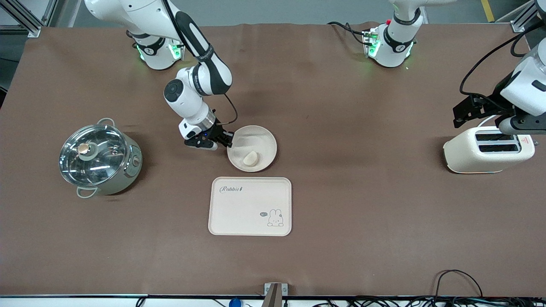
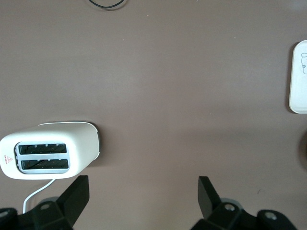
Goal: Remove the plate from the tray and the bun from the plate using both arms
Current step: 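Release the plate and retract the right gripper while the left gripper approaches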
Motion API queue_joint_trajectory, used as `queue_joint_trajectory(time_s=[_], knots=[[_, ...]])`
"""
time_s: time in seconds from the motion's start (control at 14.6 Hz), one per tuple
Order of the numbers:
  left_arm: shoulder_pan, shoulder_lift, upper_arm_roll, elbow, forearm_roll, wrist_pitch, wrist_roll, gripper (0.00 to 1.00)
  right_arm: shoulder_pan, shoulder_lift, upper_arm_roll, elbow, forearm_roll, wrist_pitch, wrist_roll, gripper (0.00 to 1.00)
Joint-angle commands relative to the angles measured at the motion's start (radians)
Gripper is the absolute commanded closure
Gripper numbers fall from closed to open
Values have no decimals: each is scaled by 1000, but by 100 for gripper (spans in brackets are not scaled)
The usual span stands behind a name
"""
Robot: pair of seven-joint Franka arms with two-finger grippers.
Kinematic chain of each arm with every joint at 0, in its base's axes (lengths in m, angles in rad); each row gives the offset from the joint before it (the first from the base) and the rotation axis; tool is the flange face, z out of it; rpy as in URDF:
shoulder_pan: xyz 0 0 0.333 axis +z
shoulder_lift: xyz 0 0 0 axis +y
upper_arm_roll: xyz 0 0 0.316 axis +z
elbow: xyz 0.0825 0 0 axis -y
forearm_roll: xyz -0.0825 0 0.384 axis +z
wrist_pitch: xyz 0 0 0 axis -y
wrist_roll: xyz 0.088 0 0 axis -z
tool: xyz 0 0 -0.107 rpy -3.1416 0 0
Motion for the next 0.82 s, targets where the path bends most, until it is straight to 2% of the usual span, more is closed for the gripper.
queue_joint_trajectory(time_s=[0.0,0.14,0.27,0.41,0.48,0.62,0.75], knots=[[-16,6,-5,8,7,15,-15,0,-12,-61,1,-8,57,4,-14,0],[-54,39,-10,6,7,46,-16,0,-45,-128,-3,-8,57,-17,-13,0],[-102,84,-12,6,7,89,-18,0,-88,-176,-20,-12,49,-103,-28,0],[-169,165,-12,11,7,156,-24,0,-177,-237,-34,-17,16,-214,-137,0],[-200,200,-12,13,9,213,-29,0,-235,-263,-42,-14,-27,-270,-178,0],[-264,267,-12,13,7,294,-83,0,-361,-317,-48,18,-230,-417,-185,0],[-320,320,-10,11,13,377,-162,0,-491,-346,-51,162,-402,-698,-180,0]])
